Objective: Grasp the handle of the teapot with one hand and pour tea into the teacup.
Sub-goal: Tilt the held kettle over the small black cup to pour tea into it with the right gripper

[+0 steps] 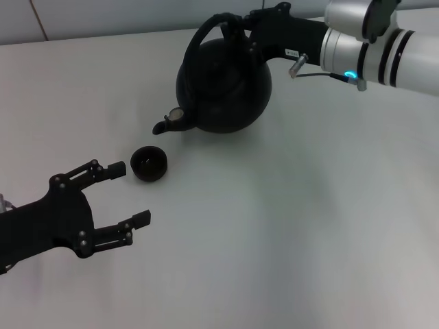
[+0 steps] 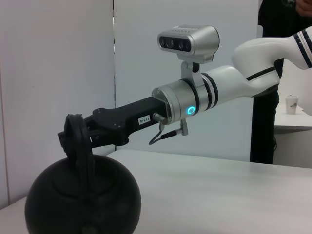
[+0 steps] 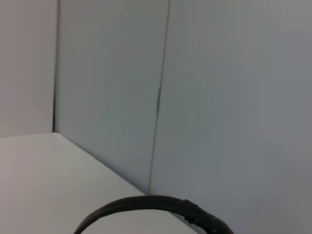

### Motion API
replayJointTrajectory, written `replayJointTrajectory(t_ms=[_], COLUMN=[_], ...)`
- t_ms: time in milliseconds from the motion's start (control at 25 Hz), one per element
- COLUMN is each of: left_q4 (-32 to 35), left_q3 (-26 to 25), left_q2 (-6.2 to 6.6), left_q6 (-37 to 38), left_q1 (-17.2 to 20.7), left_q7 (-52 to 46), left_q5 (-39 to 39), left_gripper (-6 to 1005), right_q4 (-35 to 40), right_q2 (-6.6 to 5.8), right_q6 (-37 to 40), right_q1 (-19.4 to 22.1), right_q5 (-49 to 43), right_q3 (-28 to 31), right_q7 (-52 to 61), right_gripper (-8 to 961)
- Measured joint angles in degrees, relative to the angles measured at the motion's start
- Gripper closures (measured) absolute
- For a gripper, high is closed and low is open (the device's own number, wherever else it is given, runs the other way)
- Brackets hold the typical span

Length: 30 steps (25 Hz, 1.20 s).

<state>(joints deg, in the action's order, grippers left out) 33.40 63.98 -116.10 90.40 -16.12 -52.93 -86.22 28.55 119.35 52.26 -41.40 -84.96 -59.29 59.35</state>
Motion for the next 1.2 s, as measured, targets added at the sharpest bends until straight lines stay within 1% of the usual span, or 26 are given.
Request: replayJointTrajectory(t_ms=[160, 520, 880, 1200], left_q4=[0.0, 0.0, 0.0, 0.0], left_q3=[0.0, 0.0, 0.1, 0.0], left_q2=[0.00, 0.00, 0.00, 0.00], left_q6=[0.1, 0.1, 0.1, 0.0], left_q1=[0.1, 0.1, 0.1, 0.0], left_q7=[0.0, 0.0, 0.0, 0.0], left_q5=[0.0, 0.0, 0.0, 0.0], left_gripper=[140, 139, 139, 139], right_q4=[0.0, 0.3, 1.8, 3.4], right_q2=[0.01, 0.00, 0.05, 0.16], right_q6=[-0.7, -2.0, -4.9, -5.1], right_q1=[-0.3, -0.6, -0.8, -0.9], right_q5=[0.0, 0.0, 0.2, 0.2], right_q3=[-1.8, -3.4, -7.5, -7.7], right_q7=[-0.1, -0.1, -0.1, -0.1], right_gripper=[821, 820, 820, 820])
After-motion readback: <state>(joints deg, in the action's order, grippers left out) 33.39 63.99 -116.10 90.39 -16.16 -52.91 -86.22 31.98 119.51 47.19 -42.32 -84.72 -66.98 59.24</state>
